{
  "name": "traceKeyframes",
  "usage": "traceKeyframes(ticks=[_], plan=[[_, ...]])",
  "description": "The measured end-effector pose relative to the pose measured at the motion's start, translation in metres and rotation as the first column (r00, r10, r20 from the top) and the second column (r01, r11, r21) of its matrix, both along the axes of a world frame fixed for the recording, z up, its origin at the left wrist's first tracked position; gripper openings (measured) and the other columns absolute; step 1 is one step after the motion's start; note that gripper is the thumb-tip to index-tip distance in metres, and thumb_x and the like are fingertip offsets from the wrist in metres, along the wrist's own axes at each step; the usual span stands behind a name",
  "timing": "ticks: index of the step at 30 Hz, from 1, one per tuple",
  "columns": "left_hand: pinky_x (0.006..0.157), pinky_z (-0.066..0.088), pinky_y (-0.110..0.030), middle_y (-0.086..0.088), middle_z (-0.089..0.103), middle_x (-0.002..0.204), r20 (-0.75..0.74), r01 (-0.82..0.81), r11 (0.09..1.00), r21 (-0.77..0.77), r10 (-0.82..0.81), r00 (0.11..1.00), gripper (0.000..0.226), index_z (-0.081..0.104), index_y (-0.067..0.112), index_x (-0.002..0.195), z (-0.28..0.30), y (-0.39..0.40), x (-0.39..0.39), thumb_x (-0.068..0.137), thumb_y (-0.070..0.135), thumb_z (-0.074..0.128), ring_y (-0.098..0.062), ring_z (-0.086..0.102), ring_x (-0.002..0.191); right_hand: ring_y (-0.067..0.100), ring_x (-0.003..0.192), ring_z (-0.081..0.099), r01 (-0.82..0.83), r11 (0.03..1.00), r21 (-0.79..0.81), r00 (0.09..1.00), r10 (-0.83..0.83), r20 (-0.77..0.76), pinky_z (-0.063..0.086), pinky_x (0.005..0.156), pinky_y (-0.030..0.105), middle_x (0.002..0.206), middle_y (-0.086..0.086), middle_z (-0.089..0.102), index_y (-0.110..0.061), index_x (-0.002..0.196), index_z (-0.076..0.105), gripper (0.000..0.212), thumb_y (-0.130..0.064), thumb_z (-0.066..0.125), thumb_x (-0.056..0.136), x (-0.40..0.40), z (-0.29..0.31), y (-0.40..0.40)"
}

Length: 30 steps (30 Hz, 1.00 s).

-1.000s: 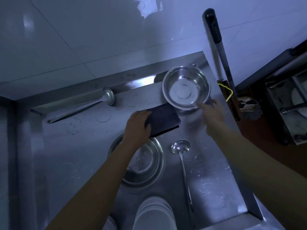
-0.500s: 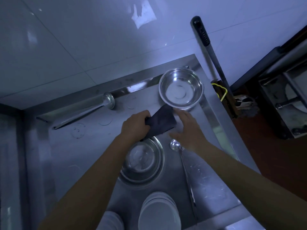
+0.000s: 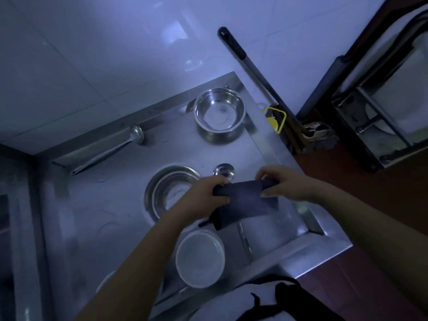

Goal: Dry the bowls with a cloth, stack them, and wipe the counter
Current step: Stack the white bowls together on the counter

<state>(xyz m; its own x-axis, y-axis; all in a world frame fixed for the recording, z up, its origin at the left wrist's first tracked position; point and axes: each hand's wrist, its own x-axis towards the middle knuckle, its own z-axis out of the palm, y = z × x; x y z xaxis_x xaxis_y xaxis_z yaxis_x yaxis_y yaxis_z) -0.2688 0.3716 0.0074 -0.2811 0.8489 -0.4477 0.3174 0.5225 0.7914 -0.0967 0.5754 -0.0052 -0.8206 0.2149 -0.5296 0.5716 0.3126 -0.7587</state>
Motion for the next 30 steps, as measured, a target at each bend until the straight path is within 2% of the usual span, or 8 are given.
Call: traceKeyframes(ticks=[5, 12, 18, 21, 23, 25, 27, 30], plan=[[0.085, 0.055, -0.042, -0.013, 0.07, 0.099, 0.148, -0.067, 0.986, -0.153, 0.09, 0.985, 0.023, 0.07, 0.008, 0.108, -0.052, 0.019, 0.077, 0.086, 0.001, 0.068, -0.02, 0.062, 0.086, 0.024, 0.091, 0.063, 0.297, 0.95, 0.092, 0.952, -0.303, 0.05, 0.049, 0.079, 0.039, 0.095, 0.007, 0.068, -0.017, 0.092, 0.066, 0.019, -0.001, 0.073, 0.084, 0.085, -0.031, -0.009], [0.098, 0.036, -0.02, -0.007, 0.047, 0.15, 0.038, -0.055, 0.983, -0.176, 0.062, 0.997, 0.05, 0.051, 0.022, 0.145, -0.045, 0.016, 0.11, 0.097, 0.017, 0.063, -0.022, 0.048, 0.133, 0.035, 0.136, 0.044, 0.067, 0.861, 0.504, 0.946, -0.215, 0.241, 0.039, 0.107, 0.042, 0.152, 0.016, 0.042, -0.015, 0.15, 0.042, 0.062, -0.027, 0.067, 0.095, 0.119, -0.059, -0.037], [0.108, 0.029, -0.019, 0.014, 0.041, 0.147, -0.08, -0.484, 0.861, 0.154, 0.5, 0.863, 0.065, 0.043, 0.029, 0.149, -0.002, -0.089, 0.083, 0.092, 0.026, 0.074, 0.003, 0.036, 0.131, 0.008, 0.15, 0.009, -0.135, 0.982, 0.132, 0.99, 0.139, -0.018, 0.019, 0.123, 0.036, 0.162, -0.012, 0.013, -0.04, 0.153, 0.015, 0.102, -0.038, 0.085, 0.079, 0.073, -0.062, -0.113], [0.115, 0.027, -0.027, 0.02, 0.024, 0.156, 0.011, -0.587, 0.809, 0.023, 0.587, 0.809, 0.113, 0.02, 0.039, 0.155, -0.013, -0.153, 0.087, 0.069, 0.039, 0.092, 0.004, 0.026, 0.139, 0.01, 0.152, 0.009, -0.318, 0.946, 0.057, 0.945, 0.321, -0.057, 0.017, 0.124, 0.038, 0.165, -0.01, 0.008, -0.035, 0.157, 0.002, 0.124, -0.05, 0.087, 0.067, 0.051, -0.073, -0.146], [0.113, 0.028, -0.015, 0.028, 0.019, 0.152, 0.062, -0.546, 0.837, -0.033, 0.546, 0.835, 0.129, 0.007, 0.041, 0.151, -0.025, -0.177, 0.104, 0.055, 0.046, 0.094, 0.019, 0.024, 0.134, 0.01, 0.152, 0.011, -0.314, 0.948, -0.048, 0.948, 0.31, -0.076, 0.018, 0.123, 0.039, 0.164, -0.015, 0.009, -0.039, 0.156, 0.001, 0.127, -0.064, 0.081, 0.061, 0.042, -0.081, -0.16], [0.097, 0.039, -0.003, 0.03, 0.022, 0.145, 0.164, -0.585, 0.81, -0.039, 0.583, 0.796, 0.13, 0.003, 0.036, 0.147, -0.044, -0.188, 0.128, 0.053, 0.039, 0.093, 0.028, 0.036, 0.119, 0.005, 0.151, 0.014, -0.284, 0.954, -0.1, 0.957, 0.274, -0.1, 0.021, 0.123, 0.04, 0.161, -0.02, 0.013, -0.048, 0.151, 0.003, 0.119, -0.065, 0.081, 0.062, 0.034, -0.086, -0.168], [0.083, 0.053, -0.013, 0.017, 0.035, 0.144, 0.241, -0.685, 0.724, -0.08, 0.681, 0.692, 0.122, 0.004, 0.036, 0.147, -0.065, -0.194, 0.145, 0.058, 0.017, 0.085, 0.027, 0.05, 0.107, 0.003, 0.147, 0.024, -0.268, 0.959, -0.089, 0.956, 0.253, -0.145, 0.027, 0.122, 0.042, 0.158, -0.017, 0.024, -0.044, 0.151, 0.013, 0.111, -0.042, 0.089, 0.07, 0.028, -0.094, -0.17], [0.09, 0.052, -0.019, 0.011, 0.047, 0.139, 0.219, -0.746, 0.66, -0.093, 0.744, 0.631, 0.111, 0.021, 0.029, 0.151, -0.088, -0.195, 0.147, 0.059, 0.019, 0.083, 0.012, 0.056, 0.114, -0.001, 0.141, 0.033, -0.253, 0.964, -0.083, 0.954, 0.234, -0.187, 0.033, 0.118, 0.035, 0.152, -0.021, 0.035, -0.041, 0.151, 0.021, 0.106, -0.034, 0.091, 0.071, 0.022, -0.101, -0.17]])
